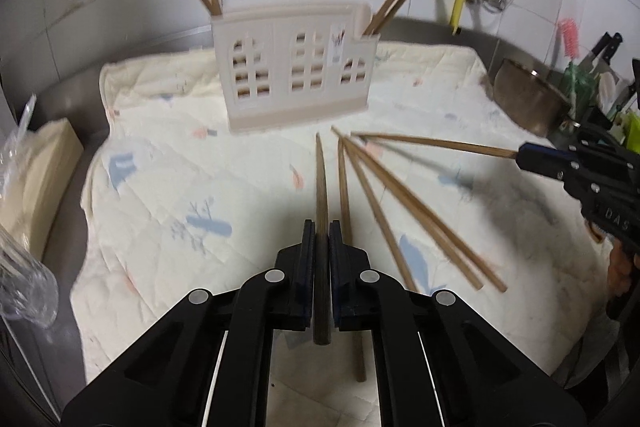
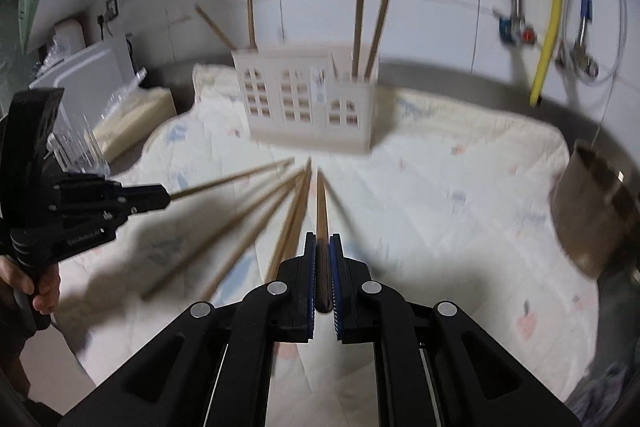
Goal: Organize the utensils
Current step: 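Lift both held chopsticks upright and carry them over the white holder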
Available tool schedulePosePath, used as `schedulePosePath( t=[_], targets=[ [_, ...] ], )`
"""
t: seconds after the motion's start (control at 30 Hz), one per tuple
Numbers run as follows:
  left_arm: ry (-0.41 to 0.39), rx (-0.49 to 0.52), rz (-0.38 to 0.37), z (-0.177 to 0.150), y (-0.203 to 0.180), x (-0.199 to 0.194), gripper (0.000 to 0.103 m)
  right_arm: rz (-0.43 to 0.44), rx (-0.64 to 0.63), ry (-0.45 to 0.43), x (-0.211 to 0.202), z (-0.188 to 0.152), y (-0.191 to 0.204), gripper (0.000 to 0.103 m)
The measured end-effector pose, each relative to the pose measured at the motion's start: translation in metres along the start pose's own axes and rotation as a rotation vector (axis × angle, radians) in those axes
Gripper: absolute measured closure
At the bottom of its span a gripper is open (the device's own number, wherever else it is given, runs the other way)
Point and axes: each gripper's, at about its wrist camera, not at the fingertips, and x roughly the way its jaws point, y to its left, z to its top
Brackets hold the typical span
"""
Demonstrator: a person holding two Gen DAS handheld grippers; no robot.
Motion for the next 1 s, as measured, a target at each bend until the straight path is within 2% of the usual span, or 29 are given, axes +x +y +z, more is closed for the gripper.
schedulePosePath(
  t=[0.27,0.6,1.0],
  targets=[
    [-0.078,0.005,-0.047,0.023,0.000,-0.026,0.097,0.025,-0.035,-0.089,-0.021,0.041,0.005,0.097],
    [-0.127,0.021,-0.093,0.062,0.006,-0.039,0.097,0.057,-0.072,-0.101,-0.022,0.087,0.004,0.096],
    [-0.137,0.047,-0.104,0.110,0.019,-0.041,0.098,0.067,-0.099,-0.154,-0.041,0.169,-0.010,0.097]
  ],
)
